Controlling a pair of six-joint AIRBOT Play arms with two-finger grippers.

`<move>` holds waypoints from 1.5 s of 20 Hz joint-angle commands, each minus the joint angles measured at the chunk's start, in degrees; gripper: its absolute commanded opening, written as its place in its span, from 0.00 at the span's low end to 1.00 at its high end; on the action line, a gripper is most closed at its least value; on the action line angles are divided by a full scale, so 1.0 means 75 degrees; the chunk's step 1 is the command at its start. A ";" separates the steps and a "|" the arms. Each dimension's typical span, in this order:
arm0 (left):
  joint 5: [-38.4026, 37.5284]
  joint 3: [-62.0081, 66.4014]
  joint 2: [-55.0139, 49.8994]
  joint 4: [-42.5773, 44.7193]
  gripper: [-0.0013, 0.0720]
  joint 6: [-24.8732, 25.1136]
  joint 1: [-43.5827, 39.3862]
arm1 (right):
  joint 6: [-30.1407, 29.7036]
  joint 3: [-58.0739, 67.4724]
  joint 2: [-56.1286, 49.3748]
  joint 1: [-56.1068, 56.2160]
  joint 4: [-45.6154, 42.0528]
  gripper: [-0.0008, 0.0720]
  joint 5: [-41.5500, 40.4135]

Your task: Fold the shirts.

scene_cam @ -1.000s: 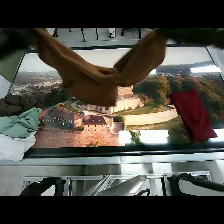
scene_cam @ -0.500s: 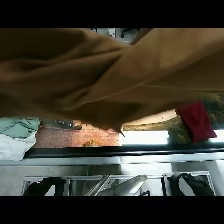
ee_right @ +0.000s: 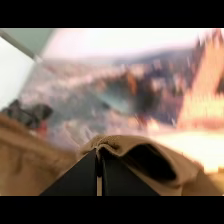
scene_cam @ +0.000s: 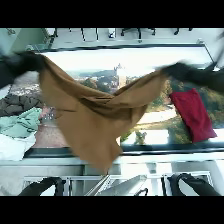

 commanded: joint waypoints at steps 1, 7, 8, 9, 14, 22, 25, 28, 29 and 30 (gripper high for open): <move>-0.1110 -0.0717 -0.2022 -0.0032 0.04 -0.0009 -0.0082 | -0.0026 -0.2285 -0.1472 0.0472 0.0093 0.04 0.2396; -0.1204 0.1116 -0.4514 -0.0038 0.04 -0.0009 -0.0087 | -0.0306 -0.0871 -0.3902 0.0463 0.0265 0.04 0.3136; -0.1128 0.1475 -0.4709 -0.0038 0.04 -0.0015 -0.0087 | -0.0487 -0.0411 -0.4103 0.0460 0.0262 0.04 0.3162; -0.0895 0.1827 -0.4835 -0.0050 0.06 -0.0020 -0.0085 | -0.0586 0.0009 -0.4220 0.0417 0.0262 0.04 0.3200; 0.1658 0.3465 -0.4800 -0.0047 0.98 -0.0632 0.0122 | -0.0632 0.1623 -0.4284 -0.0157 0.0207 0.66 0.2769; 0.5668 0.1982 -0.3378 -0.0105 0.98 -0.1186 0.0886 | -0.0915 0.1728 -0.4261 -0.1411 -0.0898 0.65 -0.0959; 0.4610 -0.0842 -0.2165 -0.0790 0.98 -0.1221 0.0813 | -0.1533 0.1364 -0.4296 -0.1323 -0.1142 0.65 -0.1378; 0.3480 -0.3156 -0.1390 -0.1008 0.98 -0.1507 0.0624 | -0.1638 0.1317 -0.4756 -0.0973 -0.1046 0.65 -0.1116; 0.3194 -0.3759 -0.1233 -0.1381 0.98 -0.1501 0.0603 | -0.1725 0.1323 -0.4916 -0.0871 -0.0854 0.65 -0.1020; 0.2926 -0.4194 -0.1137 -0.1786 0.98 -0.1483 0.0603 | -0.1929 0.1323 -0.5033 -0.0796 -0.0548 0.65 -0.1005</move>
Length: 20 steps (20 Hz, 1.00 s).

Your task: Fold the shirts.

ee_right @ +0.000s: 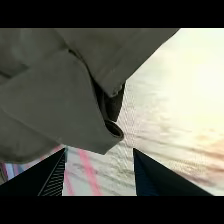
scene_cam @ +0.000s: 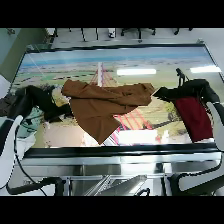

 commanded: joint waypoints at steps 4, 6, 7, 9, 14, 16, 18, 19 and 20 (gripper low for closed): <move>-0.2323 -0.2570 0.0554 -0.1673 0.98 0.0038 -0.0064 | -0.0635 -0.0044 -0.0455 0.0382 0.0801 0.65 0.0315; -0.2911 -0.2407 0.0312 -0.1897 0.98 0.0096 -0.0064 | -0.0635 -0.0044 -0.0516 0.0411 0.0804 0.65 0.0338; -0.3115 -0.2250 0.0166 -0.1929 0.98 0.0096 -0.0076 | -0.0635 -0.0044 -0.0527 0.0425 0.0804 0.65 0.0338; -0.3319 -0.1719 -0.0256 -0.2090 0.98 0.0152 -0.0195 | -0.0635 -0.0044 -0.0527 0.0428 0.0804 0.65 0.0338; -0.3255 -0.0329 -0.1489 -0.2066 0.33 0.0210 -0.0682 | -0.0641 -0.0044 -0.0527 0.0425 0.0772 0.65 0.0312; -0.2999 0.0038 -0.1792 -0.2031 0.05 0.0516 -0.0799 | -0.0670 -0.0044 -0.0527 0.0425 0.0772 0.65 0.0309; -0.2833 0.0204 -0.1743 -0.1798 0.04 0.0539 -0.0825 | -0.0784 -0.0041 -0.0510 0.0414 0.0775 0.65 0.0306; -0.2626 0.0256 -0.1649 -0.1451 0.04 0.0522 -0.0778 | -0.0784 0.0009 -0.0493 0.0364 0.0778 0.65 0.0256; -0.2285 0.0280 -0.1524 -0.1043 0.04 0.0449 -0.0685 | -0.0793 0.0122 -0.0458 0.0289 0.0772 0.65 0.0117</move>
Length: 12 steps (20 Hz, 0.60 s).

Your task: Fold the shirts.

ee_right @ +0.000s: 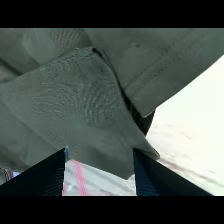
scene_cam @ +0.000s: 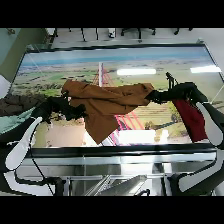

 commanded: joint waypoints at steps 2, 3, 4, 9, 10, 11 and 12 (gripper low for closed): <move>0.1364 0.0242 0.0259 0.1606 0.04 -0.0152 0.0408 | -0.0076 0.0280 0.0102 -0.0233 -0.0023 0.65 -0.0221; 0.1740 0.0236 0.0338 0.1955 0.04 -0.0175 0.0632 | -0.0073 0.0286 0.0096 -0.0259 -0.0096 0.65 -0.0192; 0.2017 0.0230 0.0393 0.2186 0.04 -0.0172 0.0871 | -0.0055 0.0286 0.0044 -0.0248 -0.0187 0.65 -0.0207; 0.2180 0.0230 0.0382 0.2323 0.04 -0.0137 0.1309 | -0.0012 0.0280 -0.0425 0.0364 -0.0134 0.65 -0.1096; 0.2157 0.0233 0.0382 0.2320 0.04 -0.0102 0.1300 | -0.0012 0.0280 -0.0431 0.0545 -0.0117 0.65 -0.1515; 0.2130 0.0233 0.0382 0.2323 0.04 -0.0076 0.1291 | -0.0012 0.0280 -0.0420 0.0691 -0.0114 0.64 -0.1988; 0.2127 0.0233 0.0382 0.2328 0.04 -0.0070 0.1297 | -0.0015 0.0280 -0.0402 0.0790 -0.0119 0.54 -0.2384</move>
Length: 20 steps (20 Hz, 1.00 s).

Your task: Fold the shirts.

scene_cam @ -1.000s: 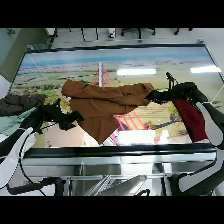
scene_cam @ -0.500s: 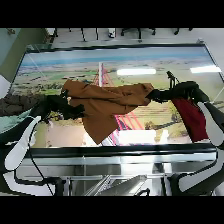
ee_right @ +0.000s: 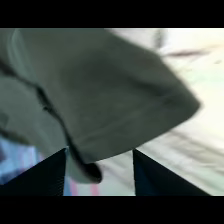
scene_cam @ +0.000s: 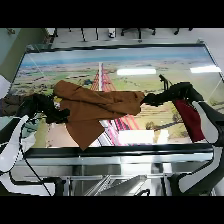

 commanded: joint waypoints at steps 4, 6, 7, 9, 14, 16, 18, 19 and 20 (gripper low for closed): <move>0.0050 0.0009 0.0012 0.0146 0.04 0.0152 0.0073 | 0.0087 0.0009 0.0006 0.0391 0.0023 0.53 -0.1545; 0.0050 0.0006 0.0012 0.0140 0.04 0.0172 0.0073 | 0.0079 -0.0003 0.0006 0.0498 0.0017 0.51 -0.1399; 0.0047 0.0009 0.0012 0.0131 0.04 0.0172 0.0070 | 0.0079 0.0000 0.0006 0.0562 0.0020 0.51 -0.1180; 0.0061 0.0009 0.0015 0.0125 0.04 0.0172 0.0070 | 0.0076 0.0000 0.0006 0.0656 0.0026 0.51 -0.0691; 0.0111 0.0006 0.0015 0.0146 0.04 0.0312 0.0070 | -0.0338 0.0697 0.0026 0.0720 0.1309 0.04 0.0064; 0.0204 0.0006 0.0015 0.0154 0.04 0.0434 0.0073 | 0.0000 0.2017 0.0029 0.0560 0.1451 0.04 0.1364; 0.0224 0.0006 0.0015 0.0152 0.04 0.0513 0.0073 | 0.0178 0.3226 -0.0029 0.0408 0.1422 0.04 0.3622; 0.0181 0.0006 0.0015 0.0152 0.04 0.0525 0.0070 | 0.0262 0.3579 -0.0117 0.0402 0.1419 0.04 0.4715; 0.0105 0.0006 0.0012 0.0149 0.04 0.0522 0.0070 | 0.0256 0.3809 -0.0251 0.0402 0.1399 0.04 0.5499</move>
